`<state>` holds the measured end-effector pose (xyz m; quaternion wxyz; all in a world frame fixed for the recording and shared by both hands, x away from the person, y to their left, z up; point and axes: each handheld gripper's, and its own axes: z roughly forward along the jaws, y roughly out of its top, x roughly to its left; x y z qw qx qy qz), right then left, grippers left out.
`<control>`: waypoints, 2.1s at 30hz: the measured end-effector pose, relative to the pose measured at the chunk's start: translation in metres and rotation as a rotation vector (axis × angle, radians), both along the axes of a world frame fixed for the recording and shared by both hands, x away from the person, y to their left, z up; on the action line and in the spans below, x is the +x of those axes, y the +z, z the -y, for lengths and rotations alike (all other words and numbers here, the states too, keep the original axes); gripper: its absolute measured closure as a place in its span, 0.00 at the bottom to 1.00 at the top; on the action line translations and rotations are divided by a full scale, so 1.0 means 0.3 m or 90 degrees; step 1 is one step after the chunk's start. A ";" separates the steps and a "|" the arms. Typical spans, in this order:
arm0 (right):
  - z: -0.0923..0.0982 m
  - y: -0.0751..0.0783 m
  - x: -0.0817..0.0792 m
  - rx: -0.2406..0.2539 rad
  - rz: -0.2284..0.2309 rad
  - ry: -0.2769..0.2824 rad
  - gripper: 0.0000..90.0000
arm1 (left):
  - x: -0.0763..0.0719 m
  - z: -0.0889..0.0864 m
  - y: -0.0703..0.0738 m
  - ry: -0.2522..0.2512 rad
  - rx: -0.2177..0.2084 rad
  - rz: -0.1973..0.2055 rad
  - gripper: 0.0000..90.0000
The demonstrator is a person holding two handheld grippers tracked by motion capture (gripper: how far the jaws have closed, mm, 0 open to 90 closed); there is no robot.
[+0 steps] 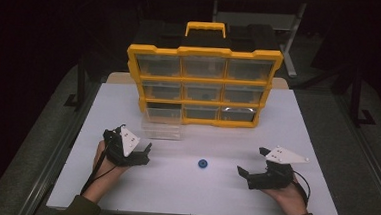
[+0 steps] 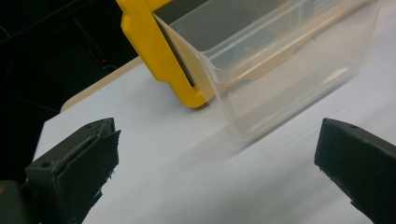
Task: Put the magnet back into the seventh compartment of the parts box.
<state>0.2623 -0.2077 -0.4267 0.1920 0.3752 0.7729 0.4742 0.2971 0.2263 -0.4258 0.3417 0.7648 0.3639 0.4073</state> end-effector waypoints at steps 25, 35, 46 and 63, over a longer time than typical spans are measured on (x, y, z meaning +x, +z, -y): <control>0.001 0.000 0.001 0.000 -0.001 0.000 0.00 | 0.020 -0.067 0.019 -0.031 -0.210 -0.044 0.00; 0.002 -0.001 0.001 0.002 -0.002 0.000 0.00 | 0.028 -0.080 0.013 -0.069 -0.219 -0.060 0.00; -0.006 0.000 -0.001 0.000 -0.004 0.002 0.00 | -0.008 -0.095 0.032 -0.113 -0.207 -0.070 0.00; -0.009 -0.005 0.003 -0.003 -0.011 0.006 0.00 | -0.091 -0.160 0.017 -0.132 -0.236 -0.082 0.00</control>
